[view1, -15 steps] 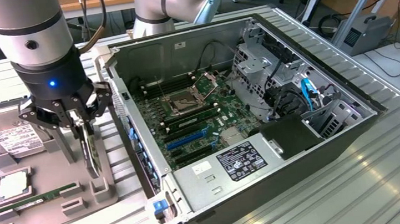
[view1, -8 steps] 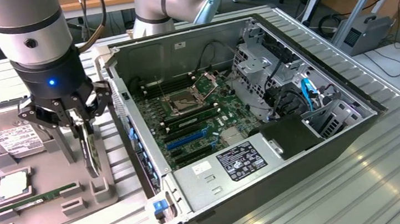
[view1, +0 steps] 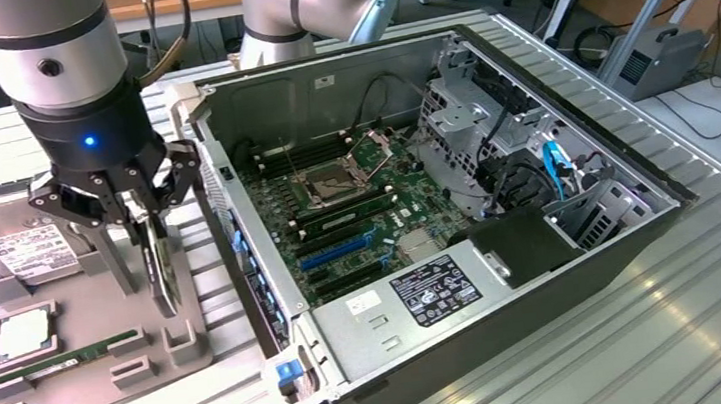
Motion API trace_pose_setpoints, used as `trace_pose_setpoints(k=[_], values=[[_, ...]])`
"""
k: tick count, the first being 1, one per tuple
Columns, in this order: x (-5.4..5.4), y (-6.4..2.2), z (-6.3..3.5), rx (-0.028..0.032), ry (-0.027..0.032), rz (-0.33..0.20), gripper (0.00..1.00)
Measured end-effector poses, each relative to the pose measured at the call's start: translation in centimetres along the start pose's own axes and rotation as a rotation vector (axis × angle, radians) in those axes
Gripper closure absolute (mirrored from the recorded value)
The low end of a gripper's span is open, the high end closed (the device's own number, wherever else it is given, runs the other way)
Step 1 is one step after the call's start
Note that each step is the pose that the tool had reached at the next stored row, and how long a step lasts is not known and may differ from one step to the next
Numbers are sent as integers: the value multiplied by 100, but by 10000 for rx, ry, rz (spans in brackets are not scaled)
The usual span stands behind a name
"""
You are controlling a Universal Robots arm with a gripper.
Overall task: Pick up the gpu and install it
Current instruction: 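Pick up the gpu and move the gpu toward the slot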
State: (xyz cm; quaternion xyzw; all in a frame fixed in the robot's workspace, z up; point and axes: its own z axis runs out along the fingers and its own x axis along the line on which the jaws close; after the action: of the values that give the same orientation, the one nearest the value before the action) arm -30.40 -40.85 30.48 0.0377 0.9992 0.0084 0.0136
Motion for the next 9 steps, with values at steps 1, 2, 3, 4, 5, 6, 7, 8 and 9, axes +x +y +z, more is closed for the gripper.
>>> trace_pose_setpoints(k=[1, 2, 3, 4, 5, 6, 7, 8, 9], values=[[-1, 1, -31, 0, 0, 0, 73], [-2, 1, -60, -1, 0, 0, 73], [-2, 2, -86, 0, 0, 0, 73], [-2, 2, -92, 0, 0, 0, 73], [-3, 2, -106, -1, -1, 0, 73], [-4, 2, -128, -1, -1, 0, 73], [-5, 3, -154, -1, -1, 0, 73], [-6, 3, -185, 0, 0, 0, 73], [-6, 4, -211, -1, 0, 0, 73]])
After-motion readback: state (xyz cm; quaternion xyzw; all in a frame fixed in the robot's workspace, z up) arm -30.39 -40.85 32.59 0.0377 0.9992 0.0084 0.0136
